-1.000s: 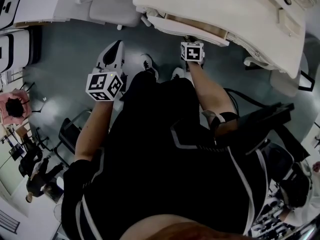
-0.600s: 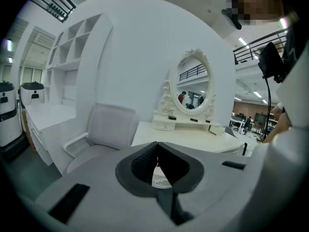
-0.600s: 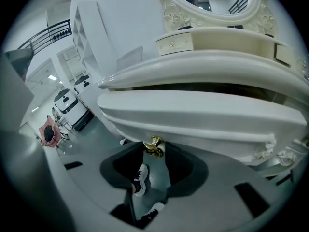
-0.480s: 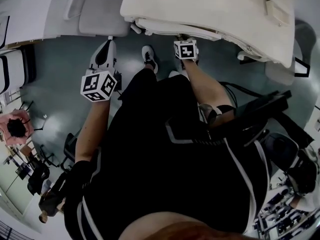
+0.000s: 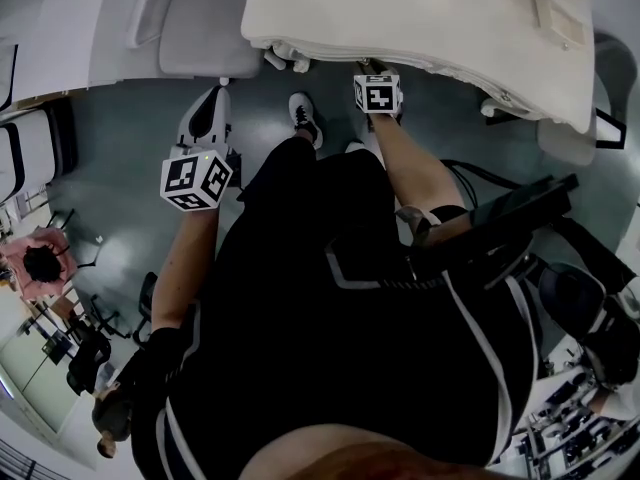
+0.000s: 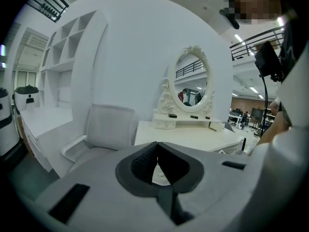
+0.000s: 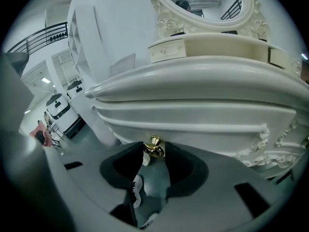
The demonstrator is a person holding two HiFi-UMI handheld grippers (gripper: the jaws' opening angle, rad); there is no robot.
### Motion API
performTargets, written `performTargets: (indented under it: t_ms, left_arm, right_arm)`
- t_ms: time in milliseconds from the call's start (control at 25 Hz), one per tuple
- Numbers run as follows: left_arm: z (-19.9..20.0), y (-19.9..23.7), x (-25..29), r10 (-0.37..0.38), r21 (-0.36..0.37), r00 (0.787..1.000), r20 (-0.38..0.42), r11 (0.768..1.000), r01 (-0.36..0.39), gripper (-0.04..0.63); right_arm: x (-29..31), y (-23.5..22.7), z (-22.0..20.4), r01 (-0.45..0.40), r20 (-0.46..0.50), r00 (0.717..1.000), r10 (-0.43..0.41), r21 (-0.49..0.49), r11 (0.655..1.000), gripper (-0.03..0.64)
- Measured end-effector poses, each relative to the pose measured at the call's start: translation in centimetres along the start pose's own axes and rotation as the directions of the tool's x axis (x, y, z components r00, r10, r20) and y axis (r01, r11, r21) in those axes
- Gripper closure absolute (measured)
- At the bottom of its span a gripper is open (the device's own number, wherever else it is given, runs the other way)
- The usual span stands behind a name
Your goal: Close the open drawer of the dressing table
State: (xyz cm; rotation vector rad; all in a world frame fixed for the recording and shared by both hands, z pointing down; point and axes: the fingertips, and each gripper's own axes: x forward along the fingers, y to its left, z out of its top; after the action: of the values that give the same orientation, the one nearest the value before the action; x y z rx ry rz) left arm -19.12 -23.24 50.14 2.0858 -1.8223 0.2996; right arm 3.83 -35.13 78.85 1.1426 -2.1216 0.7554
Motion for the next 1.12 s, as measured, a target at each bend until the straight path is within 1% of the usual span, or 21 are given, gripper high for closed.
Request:
performTargets:
  t_ms: [200,400,760,960,1120]
  left_arm:
    - [-0.4,0.5,0.3,-0.002,-0.004,1.0,-0.009,1.0,0.002,0.591]
    - [-0.8,0.5,0.5,-0.014,0.0,1.0,-0.015,1.0,0.014,0.591]
    - [-0.9,0.8,0.2,-0.011,0.001,1.0,0.0,1.0,0.011,0.591]
    - [-1.1,1.1,-0.2,0.002,-0.005,1.0,0.011,1.0,-0.002,0.591]
    - [-1.0,1.4,-0.8,0.011,-0.033,1.0,0.023,0.999,-0.01,0.591]
  right_arm:
    - [1.0,-0.6,1.2,0.011,0.019,1.0,-0.011,0.001,1.0,0.459]
    - [1.2,-0.7,1.4,0.01,0.034,0.999,-0.01,0.004,1.0,0.457]
    - [1.4,-0.9,1.7,0.029,0.064,0.998,-0.031,0.024,0.999,0.456]
    - [1.4,-0.8,1.8,0.031,0.095,0.995,-0.035,0.037,0.999,0.456]
    - [1.3,-0.8,1.8,0.026,0.072,0.997,-0.029,0.03,0.999,0.454]
